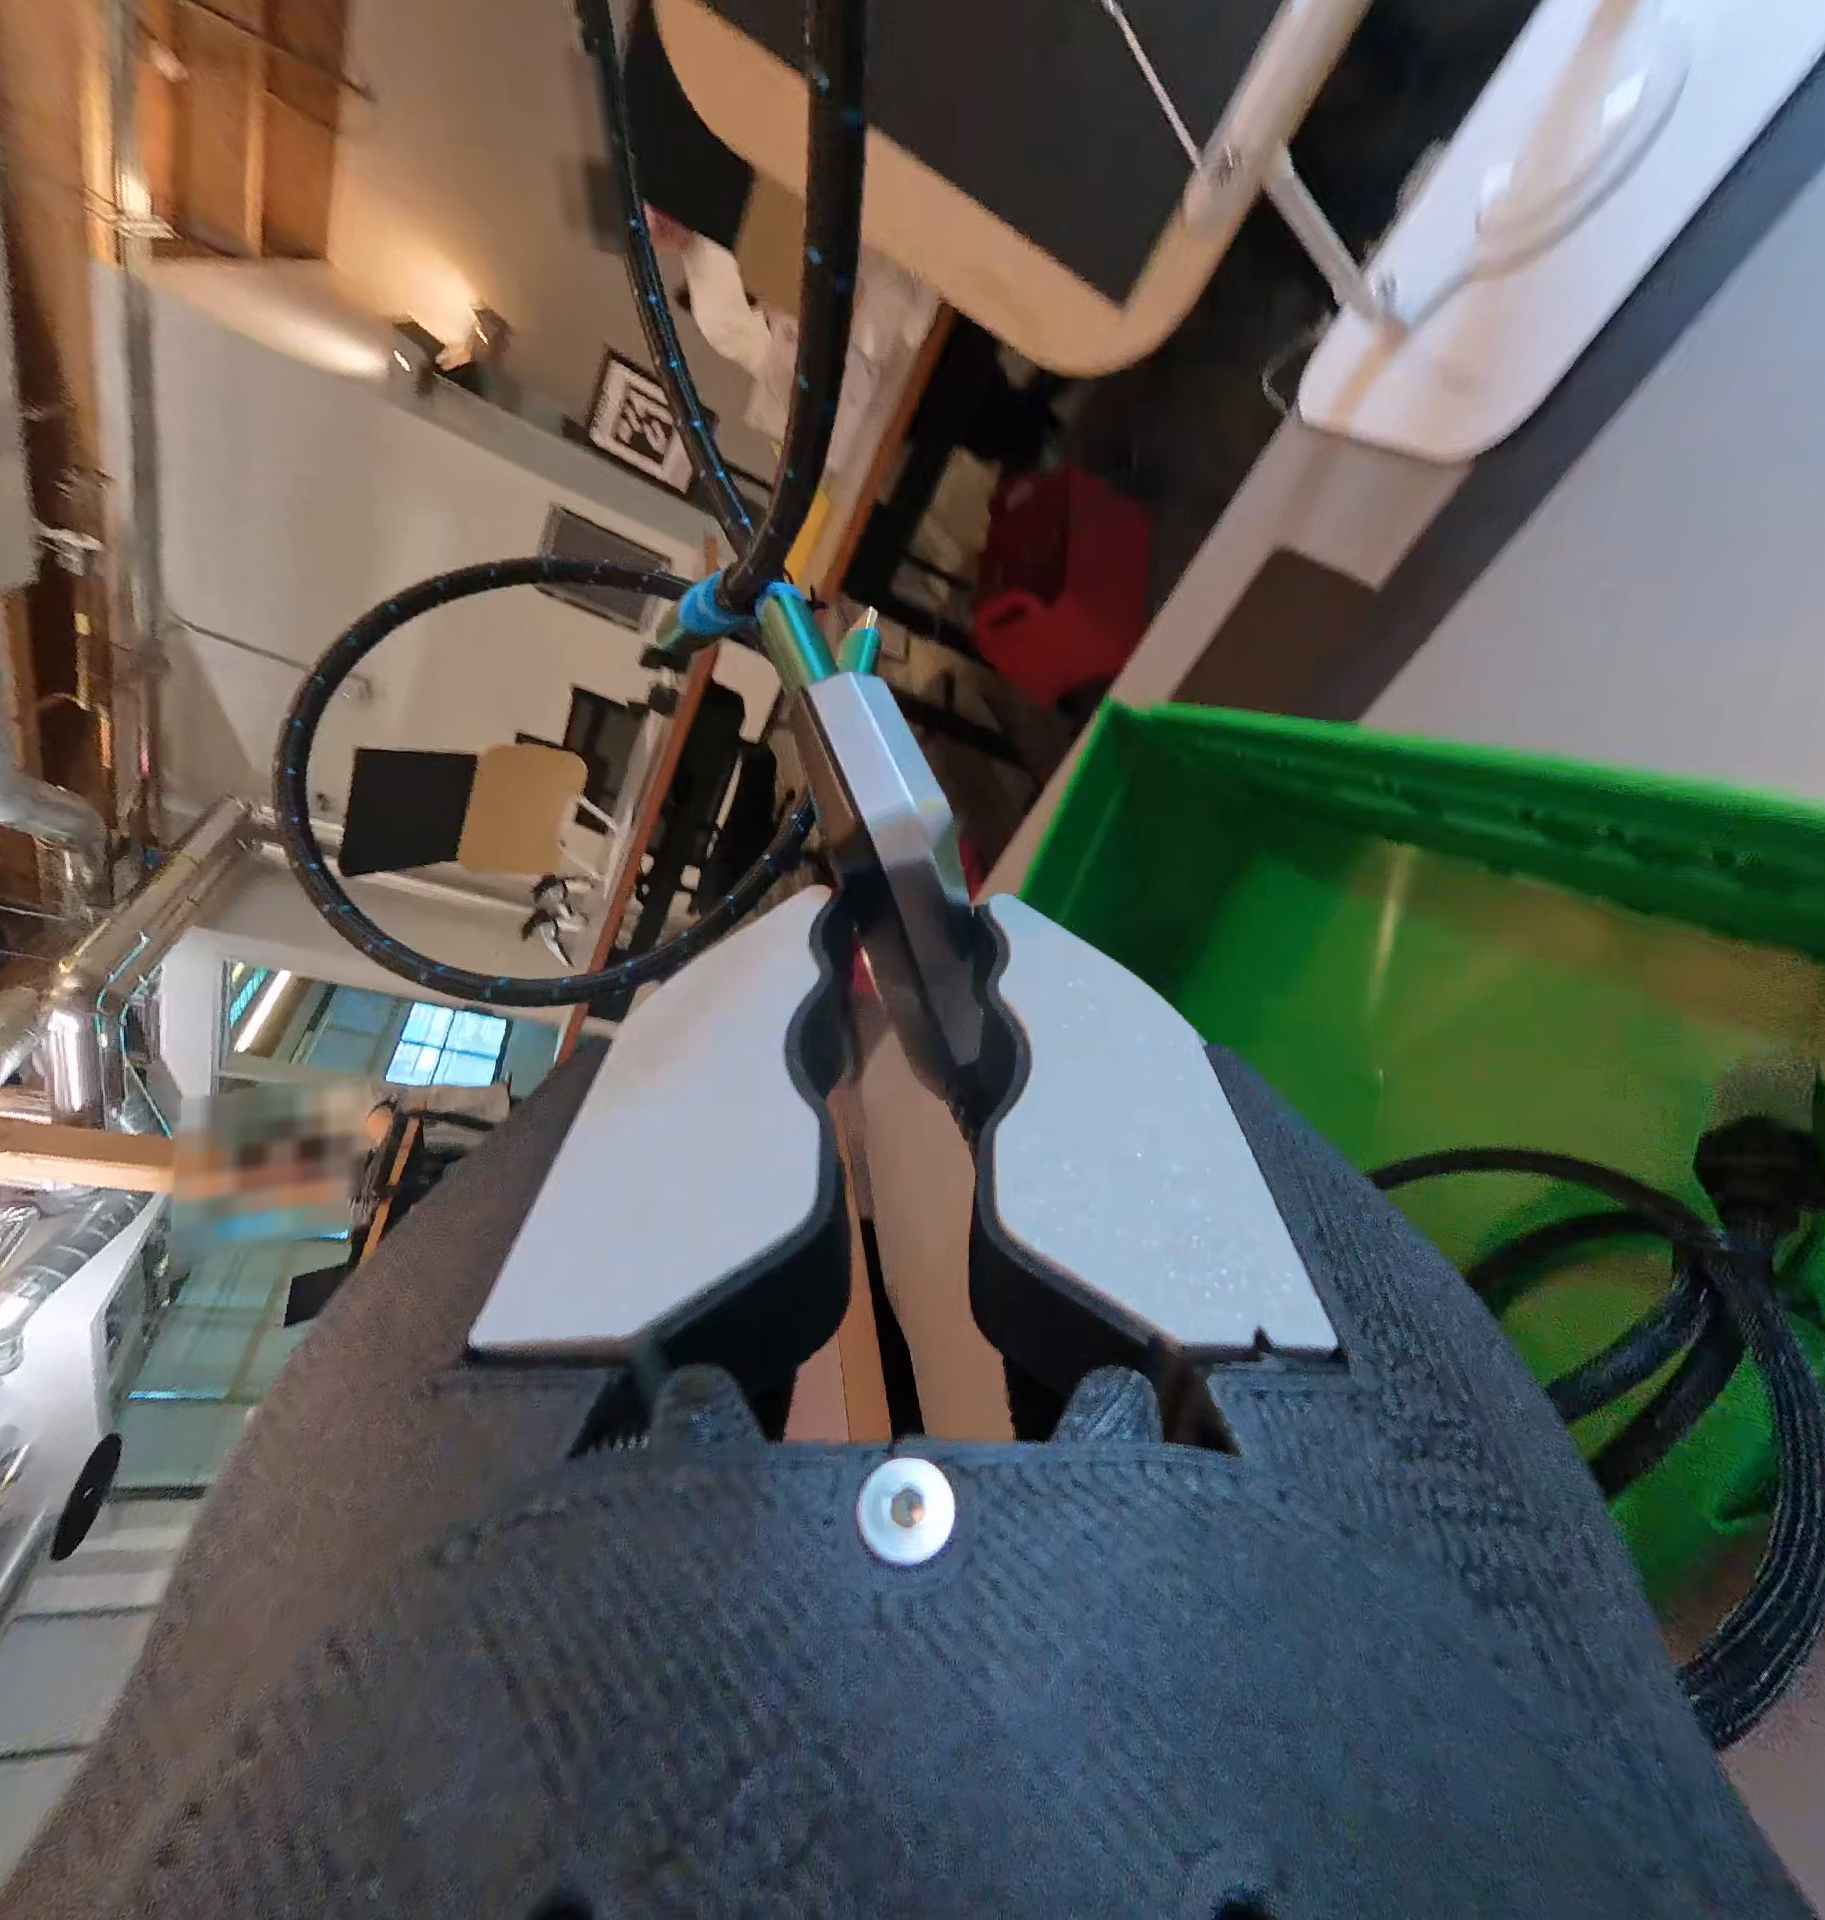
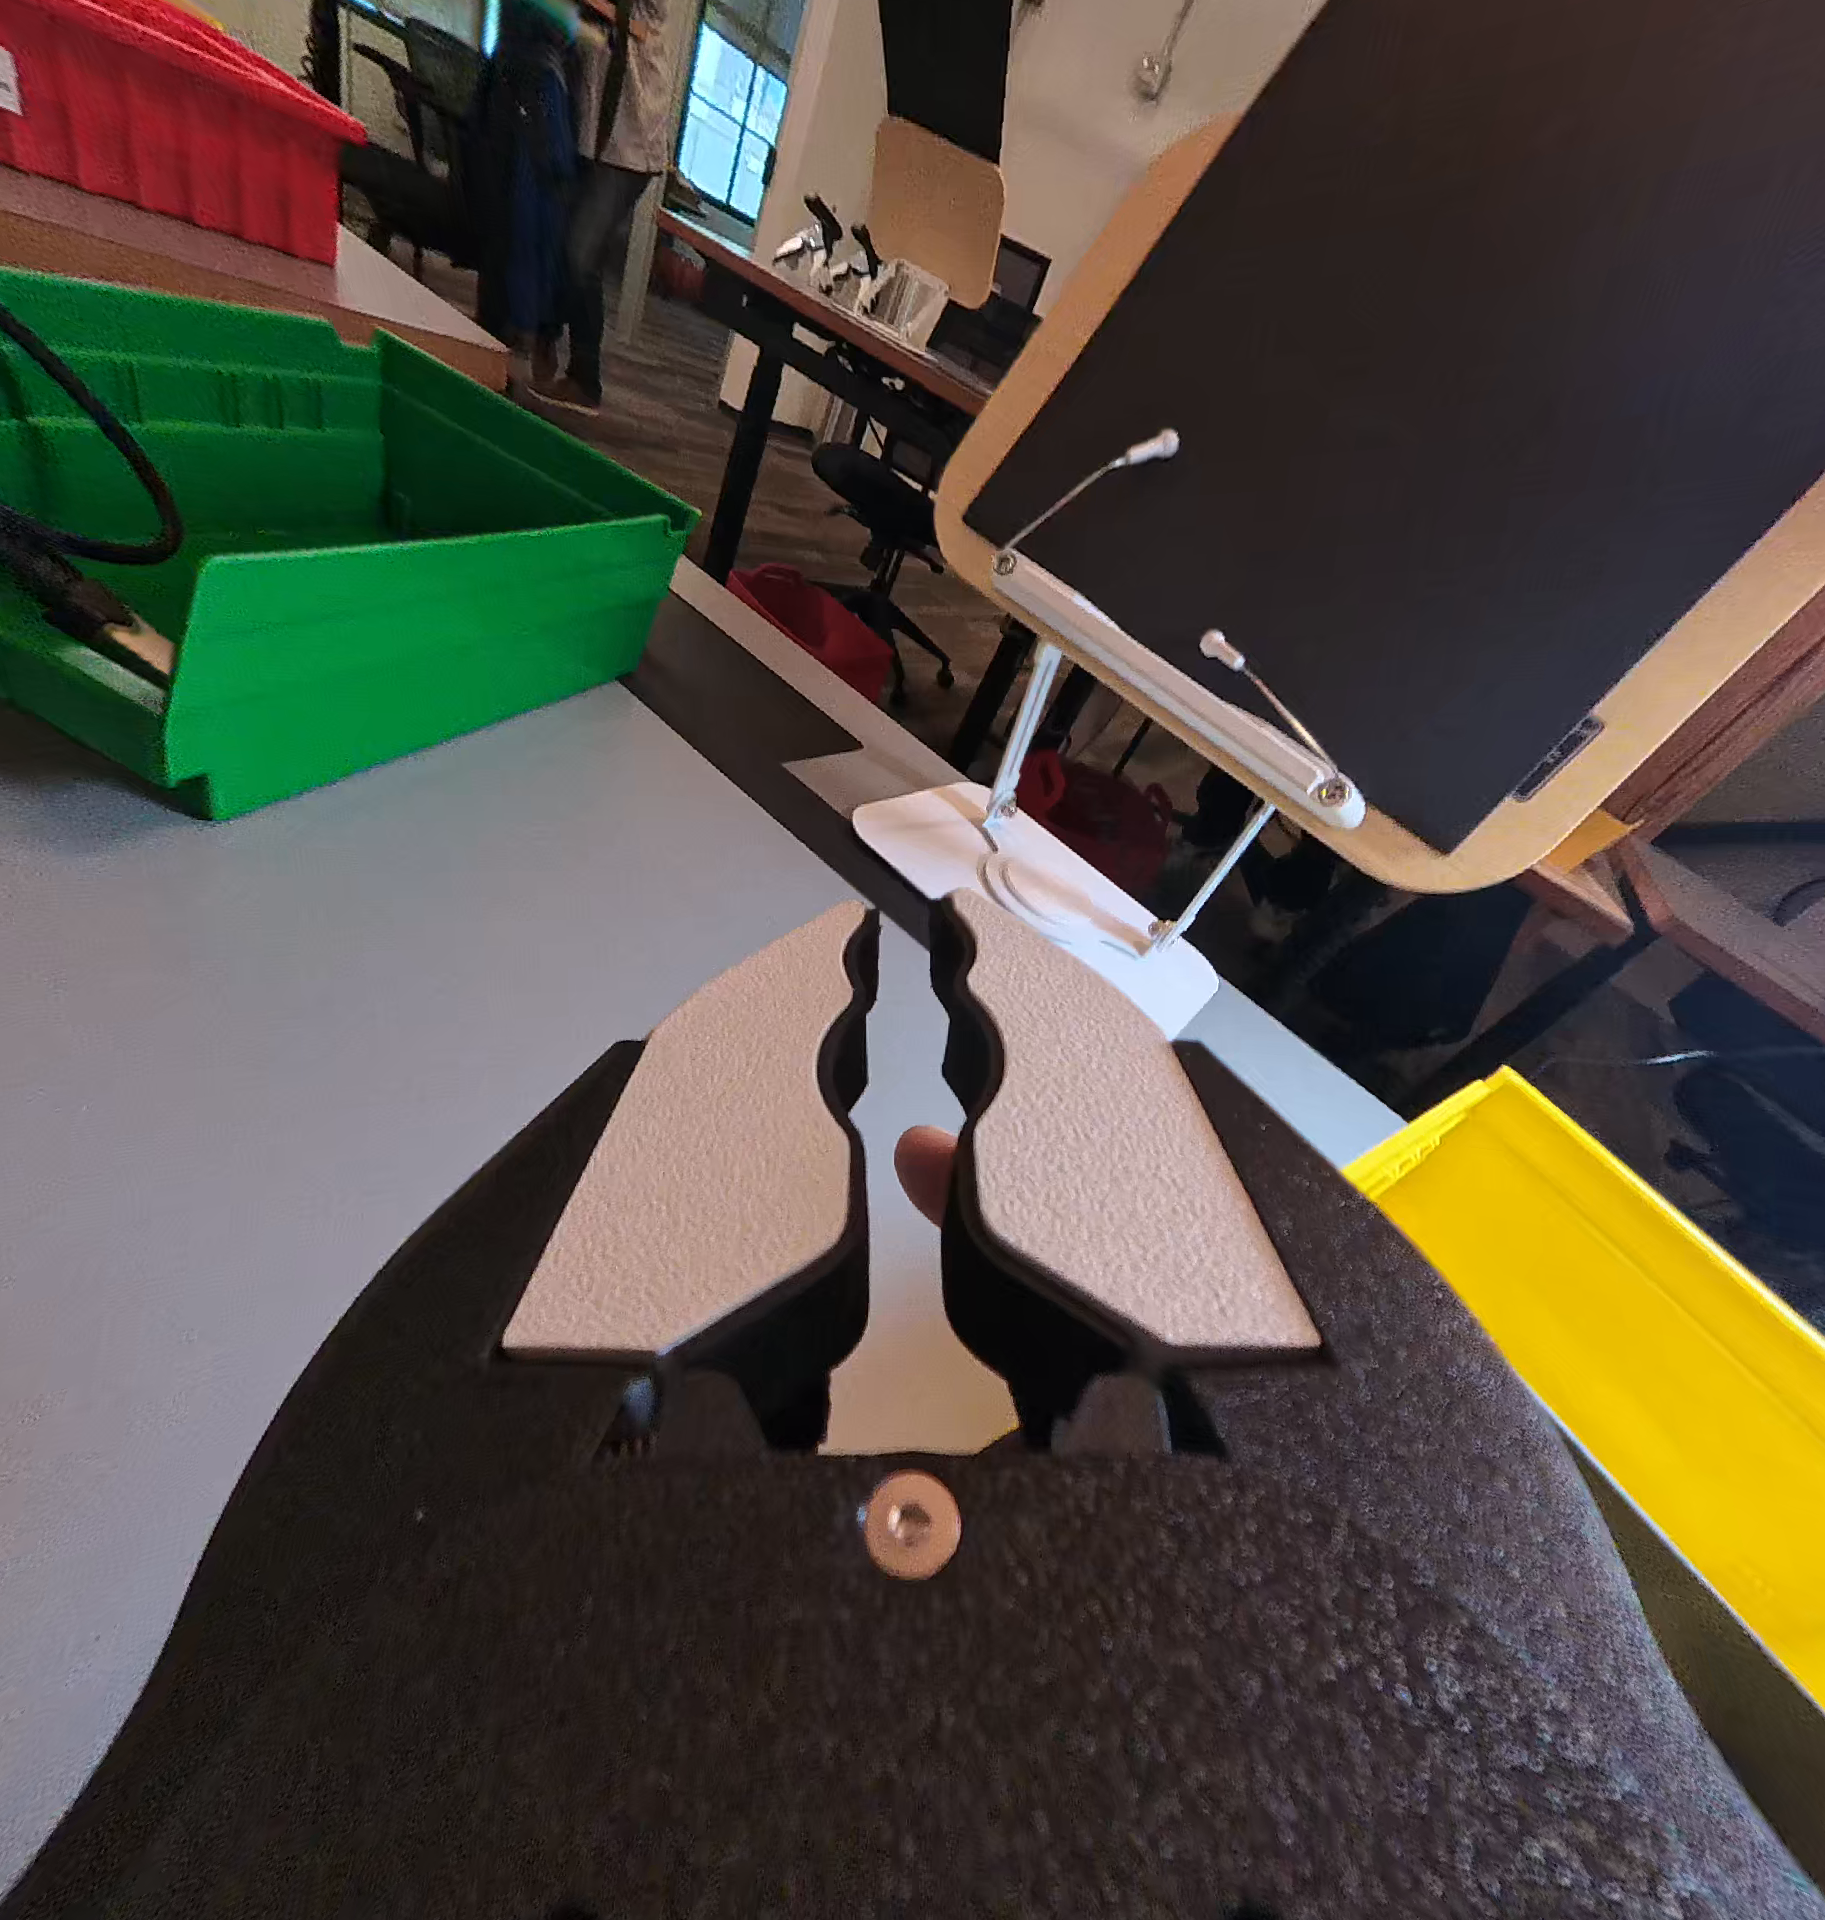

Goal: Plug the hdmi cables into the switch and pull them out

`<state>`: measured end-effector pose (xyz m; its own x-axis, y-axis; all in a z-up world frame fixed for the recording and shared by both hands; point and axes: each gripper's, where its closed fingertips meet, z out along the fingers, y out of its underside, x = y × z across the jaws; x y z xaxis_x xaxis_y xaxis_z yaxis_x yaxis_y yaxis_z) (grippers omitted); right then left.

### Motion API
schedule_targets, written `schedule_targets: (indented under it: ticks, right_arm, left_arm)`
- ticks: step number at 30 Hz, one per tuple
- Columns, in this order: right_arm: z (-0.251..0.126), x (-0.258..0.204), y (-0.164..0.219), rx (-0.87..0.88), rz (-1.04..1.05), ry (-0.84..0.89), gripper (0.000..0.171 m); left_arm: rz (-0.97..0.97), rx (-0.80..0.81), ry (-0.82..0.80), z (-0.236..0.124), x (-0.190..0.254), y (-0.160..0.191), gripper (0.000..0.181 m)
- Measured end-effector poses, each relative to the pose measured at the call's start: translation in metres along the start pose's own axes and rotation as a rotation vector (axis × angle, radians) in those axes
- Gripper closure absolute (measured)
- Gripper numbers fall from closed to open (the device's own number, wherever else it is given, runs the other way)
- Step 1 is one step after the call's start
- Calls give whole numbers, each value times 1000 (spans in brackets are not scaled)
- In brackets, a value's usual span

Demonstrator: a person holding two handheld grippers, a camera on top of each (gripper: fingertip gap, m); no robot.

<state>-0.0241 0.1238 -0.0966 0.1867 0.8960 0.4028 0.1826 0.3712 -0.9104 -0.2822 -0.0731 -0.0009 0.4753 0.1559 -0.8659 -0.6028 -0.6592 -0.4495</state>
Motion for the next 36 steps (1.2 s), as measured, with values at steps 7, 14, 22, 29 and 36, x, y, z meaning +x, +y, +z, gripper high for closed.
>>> schedule_targets:
  ticks: [7,14,22,29,36]
  right_arm:
    - [-15,10,-62,150,7,9,162]
    - [-41,-4,-142,314,12,-184,159]
    - [-87,-27,-165,359,-201,-244,153]
    - [-49,-24,-107,94,-660,-63,143]
    - [-20,-25,-55,-45,-844,-48,141]
  left_arm:
    - [-196,351,2,-39,-30,-66,158]
    - [-445,838,306,-97,-22,-153,159]
    - [-437,1032,672,-105,68,-215,159]
    - [-114,839,769,-84,157,-216,159]
    - [69,667,817,-60,193,-187,159]
